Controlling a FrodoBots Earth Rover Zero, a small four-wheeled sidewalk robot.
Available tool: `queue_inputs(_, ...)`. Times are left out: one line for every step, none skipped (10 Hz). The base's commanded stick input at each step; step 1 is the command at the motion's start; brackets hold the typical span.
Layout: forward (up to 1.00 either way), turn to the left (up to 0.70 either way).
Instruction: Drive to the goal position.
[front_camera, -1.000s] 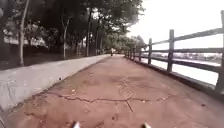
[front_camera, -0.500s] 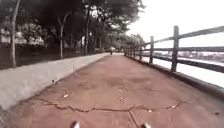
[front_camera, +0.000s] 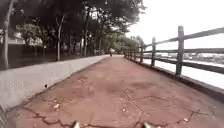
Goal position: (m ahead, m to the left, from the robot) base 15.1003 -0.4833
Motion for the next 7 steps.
queue_inputs(0.5,0.0)
queue_inputs(0.5,0.0)
queue_inputs(0.5,0.0)
queue_inputs(0.5,0.0)
queue_inputs(0.5,0.0)
queue_inputs(0.5,0.0)
queue_inputs(0.5,0.0)
